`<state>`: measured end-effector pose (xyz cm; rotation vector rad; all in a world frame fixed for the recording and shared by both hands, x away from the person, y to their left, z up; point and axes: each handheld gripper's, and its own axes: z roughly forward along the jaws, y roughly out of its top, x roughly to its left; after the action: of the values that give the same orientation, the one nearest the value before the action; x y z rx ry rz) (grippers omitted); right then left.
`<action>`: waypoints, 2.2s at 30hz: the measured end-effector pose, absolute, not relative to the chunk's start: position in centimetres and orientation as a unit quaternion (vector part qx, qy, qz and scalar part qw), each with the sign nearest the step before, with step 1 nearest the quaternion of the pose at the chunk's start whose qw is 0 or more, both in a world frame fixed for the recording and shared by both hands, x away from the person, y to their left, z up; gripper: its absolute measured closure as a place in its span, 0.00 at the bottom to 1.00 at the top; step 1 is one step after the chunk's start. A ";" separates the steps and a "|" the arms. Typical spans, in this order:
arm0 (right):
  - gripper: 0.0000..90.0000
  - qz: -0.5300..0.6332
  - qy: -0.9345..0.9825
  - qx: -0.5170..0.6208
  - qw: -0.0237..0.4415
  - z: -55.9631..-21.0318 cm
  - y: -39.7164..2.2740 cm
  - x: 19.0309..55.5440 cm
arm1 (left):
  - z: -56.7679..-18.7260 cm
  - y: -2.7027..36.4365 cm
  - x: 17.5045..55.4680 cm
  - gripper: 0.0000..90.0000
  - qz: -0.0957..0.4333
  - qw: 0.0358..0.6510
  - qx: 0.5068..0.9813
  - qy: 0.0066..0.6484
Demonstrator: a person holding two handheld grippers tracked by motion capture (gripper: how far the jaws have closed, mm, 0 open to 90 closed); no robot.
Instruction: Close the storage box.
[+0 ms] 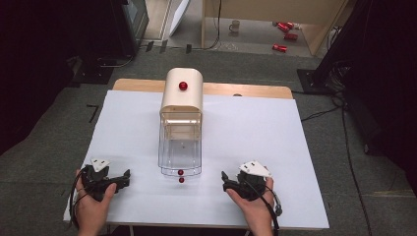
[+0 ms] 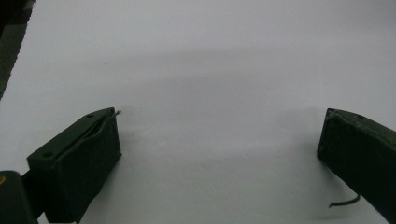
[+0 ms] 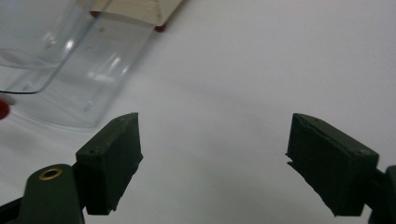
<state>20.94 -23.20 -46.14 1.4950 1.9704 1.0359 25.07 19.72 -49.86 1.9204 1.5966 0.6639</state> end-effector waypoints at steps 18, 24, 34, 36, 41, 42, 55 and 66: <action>0.32 0.425 0.740 0.478 0.207 -44.4 -16.8 20.6 | -49.9 19.7 25.1 0.00 0.247 0.274 0.715 0.594; 0.40 0.431 0.742 0.470 0.206 -44.2 -15.3 20.1 | -49.9 19.7 25.1 0.00 0.247 0.274 0.715 0.594; 0.58 0.443 0.740 0.468 0.194 -44.3 -13.7 19.2 | -49.8 19.7 25.1 0.00 0.247 0.274 0.715 0.593; 0.61 0.443 0.742 0.465 0.189 -44.4 -13.4 19.1 | -49.9 19.7 25.1 0.00 0.247 0.274 0.715 0.593; 0.71 0.446 0.746 0.459 0.182 -44.5 -12.9 19.0 | -49.9 19.7 25.1 0.00 0.247 0.274 0.715 0.593; 0.74 0.447 0.747 0.459 0.178 -44.7 -12.6 19.2 | -49.9 19.7 25.1 0.00 0.247 0.274 0.715 0.593; 0.85 0.449 0.750 0.458 0.160 -45.5 -11.7 19.6 | -49.9 19.7 25.1 0.00 0.247 0.275 0.715 0.594; 0.85 0.454 0.749 0.455 0.161 -45.8 -10.6 19.8 | -49.9 19.7 25.1 0.00 0.247 0.275 0.715 0.593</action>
<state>19.76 -10.62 -45.77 1.2986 2.1405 1.2960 25.08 19.73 -49.85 1.9228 1.5955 0.6639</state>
